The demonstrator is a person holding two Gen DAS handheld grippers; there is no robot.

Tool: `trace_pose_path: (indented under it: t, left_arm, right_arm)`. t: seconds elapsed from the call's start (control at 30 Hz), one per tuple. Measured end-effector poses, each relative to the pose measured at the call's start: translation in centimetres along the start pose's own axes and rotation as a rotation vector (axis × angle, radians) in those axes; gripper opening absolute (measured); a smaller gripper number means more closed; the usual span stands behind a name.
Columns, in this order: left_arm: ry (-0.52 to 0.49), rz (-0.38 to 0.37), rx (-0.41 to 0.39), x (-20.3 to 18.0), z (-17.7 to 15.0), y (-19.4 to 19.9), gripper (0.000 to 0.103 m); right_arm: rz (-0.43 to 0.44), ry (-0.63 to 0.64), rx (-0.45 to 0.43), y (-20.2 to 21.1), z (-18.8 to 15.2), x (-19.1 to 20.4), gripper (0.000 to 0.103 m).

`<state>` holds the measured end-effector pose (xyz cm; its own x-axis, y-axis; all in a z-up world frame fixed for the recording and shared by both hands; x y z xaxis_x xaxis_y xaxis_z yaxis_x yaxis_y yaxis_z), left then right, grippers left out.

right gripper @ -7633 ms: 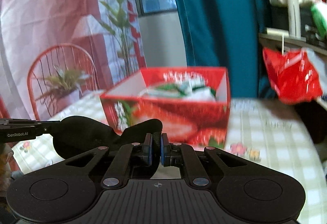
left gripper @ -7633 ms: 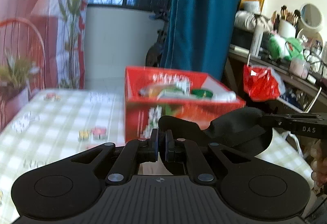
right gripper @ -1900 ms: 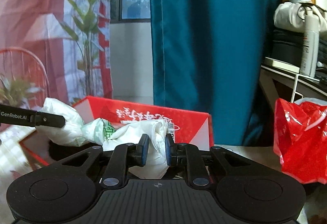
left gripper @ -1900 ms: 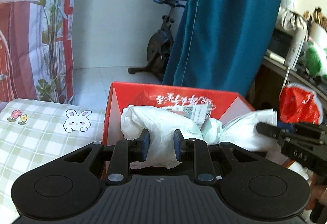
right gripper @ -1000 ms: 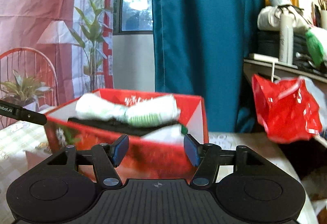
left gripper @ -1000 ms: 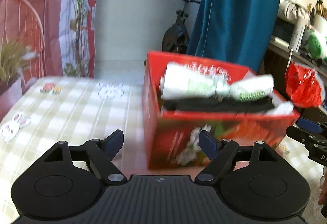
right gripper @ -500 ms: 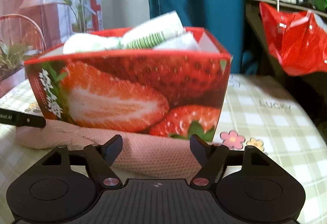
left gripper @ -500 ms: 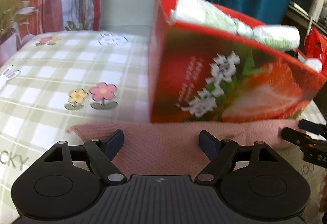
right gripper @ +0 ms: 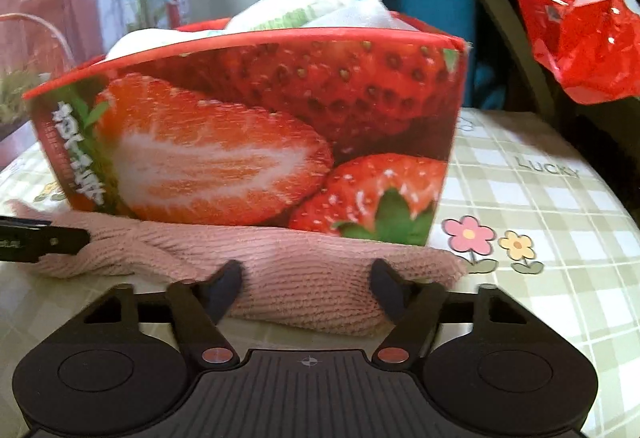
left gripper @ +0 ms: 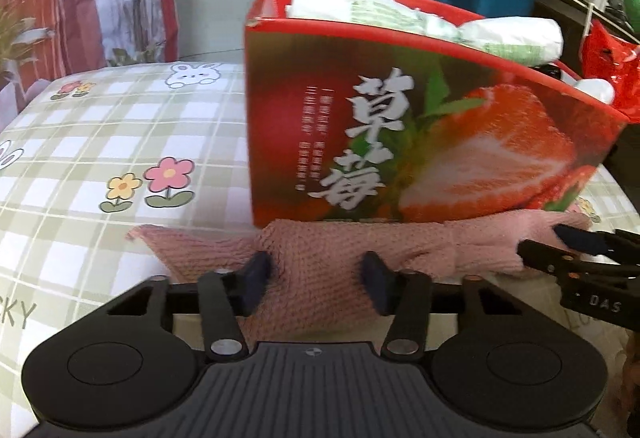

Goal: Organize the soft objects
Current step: 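Reach the left tool to the pink knitted cloth and close on it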

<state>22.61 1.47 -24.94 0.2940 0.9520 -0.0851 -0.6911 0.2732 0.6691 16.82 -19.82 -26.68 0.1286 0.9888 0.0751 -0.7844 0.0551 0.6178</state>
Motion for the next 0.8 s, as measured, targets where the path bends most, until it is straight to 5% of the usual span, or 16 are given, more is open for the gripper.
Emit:
trace_pose_path:
  t: [0.1,0.27,0.8]
  left_arm:
    - [-0.019,-0.011,0.005,-0.7,-0.3,0.2,0.038]
    - [-0.025,-0.037,0.012,-1.4,-1.1,0.7,0.037]
    - [0.019,-0.127,0.066,-2.5,-4.7,4.5,0.037]
  right_arm:
    - [0.033,0.025,0.006,0.3,0.0,0.4,0.036]
    - [0.087,0.023,0.023,0.9,0.1,0.3,0.017]
    - [0.172,-0.099,0.068,6.1,-3.2,-2.6,0.013]
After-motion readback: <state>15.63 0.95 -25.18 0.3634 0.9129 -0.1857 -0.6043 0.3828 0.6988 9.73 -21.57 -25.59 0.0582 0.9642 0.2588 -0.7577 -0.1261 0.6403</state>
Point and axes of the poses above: each gripper's, at about its wrist camera, not at the fingertips, and y roughly against the way its jaws point, x to its left, z to its top, the point moved 1 cm from there along -y, roughly the way its jaws point, and after that the axes turned 3 degrees about -x, right-handed, at the moved point
